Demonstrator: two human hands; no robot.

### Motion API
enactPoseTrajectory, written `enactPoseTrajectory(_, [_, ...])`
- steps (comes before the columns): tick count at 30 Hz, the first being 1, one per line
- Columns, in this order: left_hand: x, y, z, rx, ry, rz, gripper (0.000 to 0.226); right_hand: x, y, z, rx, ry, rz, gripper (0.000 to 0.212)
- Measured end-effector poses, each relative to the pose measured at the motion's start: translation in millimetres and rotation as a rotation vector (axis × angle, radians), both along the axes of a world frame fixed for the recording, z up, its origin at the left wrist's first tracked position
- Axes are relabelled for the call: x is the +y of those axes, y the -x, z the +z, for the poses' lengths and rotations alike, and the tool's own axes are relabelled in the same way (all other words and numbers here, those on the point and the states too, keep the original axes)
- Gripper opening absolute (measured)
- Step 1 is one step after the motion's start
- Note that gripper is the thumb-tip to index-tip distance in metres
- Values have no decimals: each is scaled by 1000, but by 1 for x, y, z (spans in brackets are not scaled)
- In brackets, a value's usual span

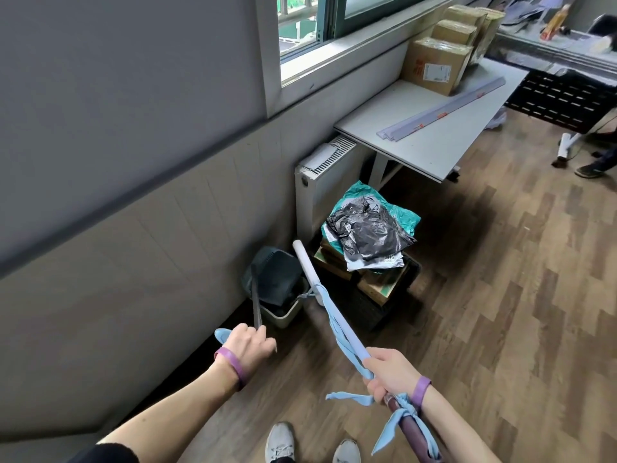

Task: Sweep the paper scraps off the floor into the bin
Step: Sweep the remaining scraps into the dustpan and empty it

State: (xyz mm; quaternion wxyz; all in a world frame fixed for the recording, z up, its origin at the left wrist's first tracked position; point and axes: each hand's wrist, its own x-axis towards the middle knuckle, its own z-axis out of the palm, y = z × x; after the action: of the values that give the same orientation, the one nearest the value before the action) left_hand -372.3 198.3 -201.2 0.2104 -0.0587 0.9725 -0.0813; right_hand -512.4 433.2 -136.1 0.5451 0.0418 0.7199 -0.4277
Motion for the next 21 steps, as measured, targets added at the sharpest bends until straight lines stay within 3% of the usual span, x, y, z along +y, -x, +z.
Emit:
enactPoseTrajectory(3, [-2,10,25,126,-35,60,19,-3,-6,7,-48,10,-58,19])
enactPoseTrajectory(6, [-12,13,28,118,-41,128,26,-3,-16,15,-76,22,-110,17])
enactPoseTrajectory(13, [-31,13,46,317,-78,235,20,9,-41,29,-172,101,-233,10])
enactPoseTrajectory(21, [1,23,102,436,-124,406,22,39,-68,48,19,22,-93,21])
